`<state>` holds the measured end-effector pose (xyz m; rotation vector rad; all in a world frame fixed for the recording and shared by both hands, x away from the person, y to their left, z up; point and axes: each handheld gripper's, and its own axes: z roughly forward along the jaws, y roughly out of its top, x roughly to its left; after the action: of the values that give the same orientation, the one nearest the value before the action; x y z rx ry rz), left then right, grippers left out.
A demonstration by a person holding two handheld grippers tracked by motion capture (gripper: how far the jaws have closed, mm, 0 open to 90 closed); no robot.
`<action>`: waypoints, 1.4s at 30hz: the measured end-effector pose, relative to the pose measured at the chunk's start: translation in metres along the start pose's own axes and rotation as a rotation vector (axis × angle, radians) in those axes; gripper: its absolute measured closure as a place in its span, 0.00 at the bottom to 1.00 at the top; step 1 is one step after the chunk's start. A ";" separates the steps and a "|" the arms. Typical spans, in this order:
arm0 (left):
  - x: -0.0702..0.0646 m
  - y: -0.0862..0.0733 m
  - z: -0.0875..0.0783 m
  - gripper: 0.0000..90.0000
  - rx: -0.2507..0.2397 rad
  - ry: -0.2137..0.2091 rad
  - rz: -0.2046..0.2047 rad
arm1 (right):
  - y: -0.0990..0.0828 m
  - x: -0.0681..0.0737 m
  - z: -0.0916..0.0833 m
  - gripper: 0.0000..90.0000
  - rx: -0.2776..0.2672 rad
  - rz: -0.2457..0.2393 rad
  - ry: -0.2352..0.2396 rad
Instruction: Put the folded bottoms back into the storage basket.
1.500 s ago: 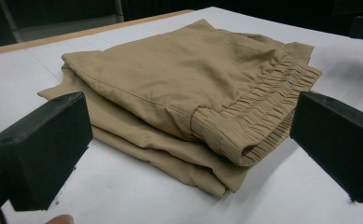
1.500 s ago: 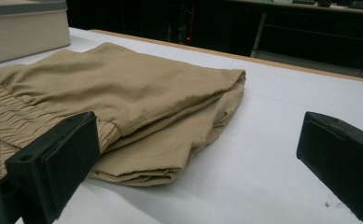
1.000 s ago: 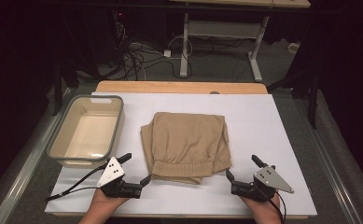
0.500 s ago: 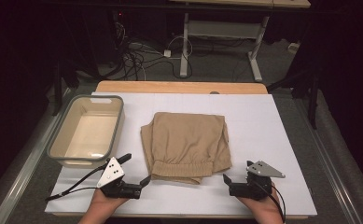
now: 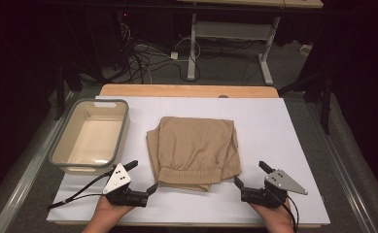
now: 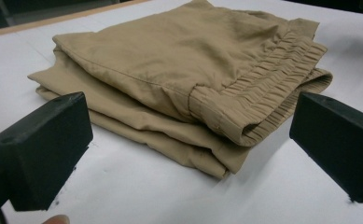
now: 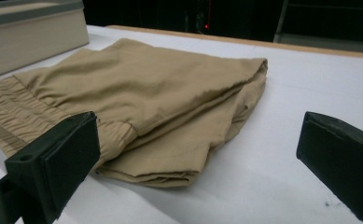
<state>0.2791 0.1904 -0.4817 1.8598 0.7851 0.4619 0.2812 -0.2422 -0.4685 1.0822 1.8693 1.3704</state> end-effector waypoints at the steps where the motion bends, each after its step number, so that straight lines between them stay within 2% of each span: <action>1: 0.001 0.000 0.002 0.00 0.028 0.000 -0.005 | -0.001 -0.001 0.002 0.00 0.022 -0.001 -0.001; 3: 0.004 0.000 0.006 0.05 0.067 -0.006 -0.014 | -0.002 -0.001 0.004 0.00 0.044 0.003 0.004; 4: 0.005 0.000 0.008 0.10 0.095 -0.016 -0.021 | -0.002 -0.001 0.006 0.00 0.054 0.003 0.003; 5: 0.005 0.000 0.008 0.15 0.095 -0.016 -0.021 | -0.002 -0.001 0.007 0.00 0.068 0.000 0.002; 6: 0.009 0.001 0.012 0.17 0.133 -0.026 -0.051 | -0.002 -0.001 0.009 0.00 0.077 -0.002 0.003; 10: 0.015 0.003 0.019 0.20 0.201 -0.050 -0.105 | -0.003 0.000 0.015 0.00 0.128 0.001 0.012; 11: 0.015 0.003 0.019 0.21 0.201 -0.050 -0.105 | -0.003 0.000 0.015 0.00 0.128 0.001 0.012; 12: 0.016 0.003 0.020 0.21 0.226 -0.062 -0.116 | -0.003 0.000 0.016 0.00 0.138 -0.003 0.014; 13: 0.017 0.003 0.021 0.26 0.245 -0.071 -0.123 | -0.003 0.001 0.019 0.00 0.157 -0.007 0.020; 16: 0.018 0.003 0.024 0.27 0.303 -0.080 -0.139 | -0.002 0.003 0.021 0.00 0.171 -0.017 0.025; 18: 0.017 0.003 0.024 0.28 0.316 -0.084 -0.139 | -0.002 0.005 0.022 0.00 0.175 -0.028 0.029; 20: 0.016 0.002 0.025 0.31 0.340 -0.095 -0.135 | -0.002 0.007 0.022 0.00 0.179 -0.034 0.030; 22: 0.015 0.002 0.025 0.31 0.344 -0.090 -0.126 | -0.002 0.007 0.023 0.00 0.180 -0.041 0.029; 23: 0.008 0.003 0.027 0.32 0.367 -0.060 -0.069 | -0.002 0.008 0.023 0.00 0.182 -0.042 0.027; 24: 0.008 0.003 0.027 0.32 0.367 -0.060 -0.069 | -0.002 0.008 0.023 0.00 0.183 -0.042 0.027; 25: -0.002 0.004 0.029 0.32 0.393 -0.014 0.021 | -0.002 0.008 0.023 0.00 0.184 -0.045 0.028; 26: -0.002 0.004 0.029 0.38 0.393 -0.014 0.021 | -0.002 0.008 0.023 0.00 0.184 -0.045 0.028; 27: -0.006 0.004 0.028 0.47 0.381 -0.044 0.044 | -0.002 0.008 0.023 0.00 0.186 -0.047 0.026; 32: -0.005 0.004 0.028 0.54 0.378 -0.069 0.040 | -0.002 0.009 0.024 0.00 0.191 -0.048 0.026; 33: -0.007 0.004 0.028 0.65 0.373 -0.081 0.044 | -0.002 0.010 0.024 0.01 0.195 -0.047 0.024; 38: -0.007 0.004 0.028 0.90 0.370 -0.104 0.041 | -0.001 0.012 0.026 0.02 0.196 -0.053 0.033; 42: -0.007 0.004 0.027 0.95 0.366 -0.114 0.044 | 0.001 0.015 0.026 0.06 0.193 -0.066 0.043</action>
<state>0.2928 0.1664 -0.4888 2.2250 0.7915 0.2469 0.2955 -0.2161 -0.4751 1.0809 2.0842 1.2040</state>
